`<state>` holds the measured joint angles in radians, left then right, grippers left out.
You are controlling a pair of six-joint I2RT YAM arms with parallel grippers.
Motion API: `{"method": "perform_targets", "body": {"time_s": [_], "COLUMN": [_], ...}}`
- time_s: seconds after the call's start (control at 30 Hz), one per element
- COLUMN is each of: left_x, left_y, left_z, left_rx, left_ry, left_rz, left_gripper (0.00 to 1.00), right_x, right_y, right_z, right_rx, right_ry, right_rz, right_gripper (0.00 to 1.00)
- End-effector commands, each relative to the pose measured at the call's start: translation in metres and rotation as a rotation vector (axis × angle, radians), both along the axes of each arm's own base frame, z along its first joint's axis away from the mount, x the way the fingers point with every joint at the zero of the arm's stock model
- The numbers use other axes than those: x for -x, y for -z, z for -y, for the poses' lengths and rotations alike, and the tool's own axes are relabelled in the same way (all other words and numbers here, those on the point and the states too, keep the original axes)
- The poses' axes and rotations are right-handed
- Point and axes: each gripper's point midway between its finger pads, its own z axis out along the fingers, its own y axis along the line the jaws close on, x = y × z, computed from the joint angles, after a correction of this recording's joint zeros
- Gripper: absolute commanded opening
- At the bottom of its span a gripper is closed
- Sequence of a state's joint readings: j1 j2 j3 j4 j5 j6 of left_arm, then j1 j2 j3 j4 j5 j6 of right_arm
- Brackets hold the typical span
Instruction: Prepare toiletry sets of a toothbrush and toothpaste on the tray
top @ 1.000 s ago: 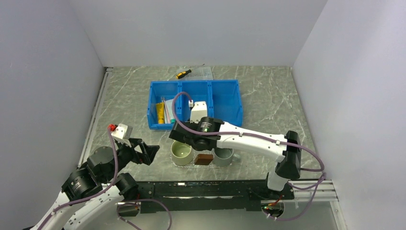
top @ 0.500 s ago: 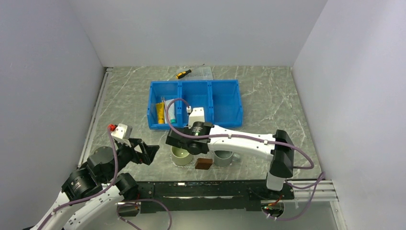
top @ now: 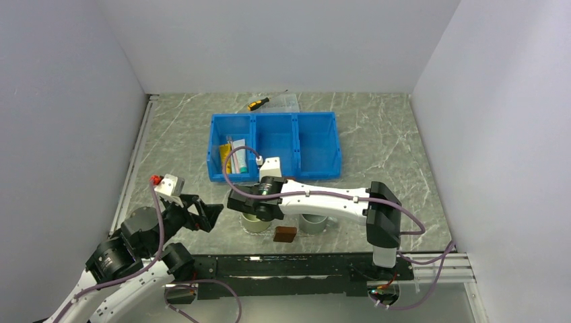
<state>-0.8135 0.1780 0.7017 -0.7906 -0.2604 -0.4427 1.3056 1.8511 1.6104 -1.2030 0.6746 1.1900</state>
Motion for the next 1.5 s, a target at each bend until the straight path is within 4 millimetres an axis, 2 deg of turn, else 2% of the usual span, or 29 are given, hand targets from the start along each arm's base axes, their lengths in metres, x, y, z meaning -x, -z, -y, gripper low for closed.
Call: {"method": "perform_targets", "body": {"time_s": [0.0,0.57,1.03,1.3,1.47], "left_x": [0.0,0.002,0.002,0.001,0.001], "left_y": [-0.017,-0.018,-0.017,-0.016,-0.015], "left_z": [-0.003,-0.003,-0.001,0.0,0.001], "left_rx": [0.048,0.059,0.052,0.047,0.042], "left_ry": [-0.013,-0.008,-0.004,-0.001,-0.001], "left_rz": [0.035,0.041,0.034,0.029,0.024], "left_gripper": [0.99,0.99,0.99,1.0,0.99], "right_x": [-0.002,-0.005,-0.002,0.006,0.008], "right_y": [-0.005,0.026,0.026,0.025,0.019], "right_z": [-0.004,-0.002,0.004,0.014,0.011], "right_rx": [-0.022,0.033,0.012,-0.07,-0.134], "right_ry": [0.011,0.014,0.025,0.056,0.058], "right_rz": [0.032,0.027,0.013,0.0,-0.005], "right_gripper": [0.0,0.0,0.0,0.16,0.23]}}
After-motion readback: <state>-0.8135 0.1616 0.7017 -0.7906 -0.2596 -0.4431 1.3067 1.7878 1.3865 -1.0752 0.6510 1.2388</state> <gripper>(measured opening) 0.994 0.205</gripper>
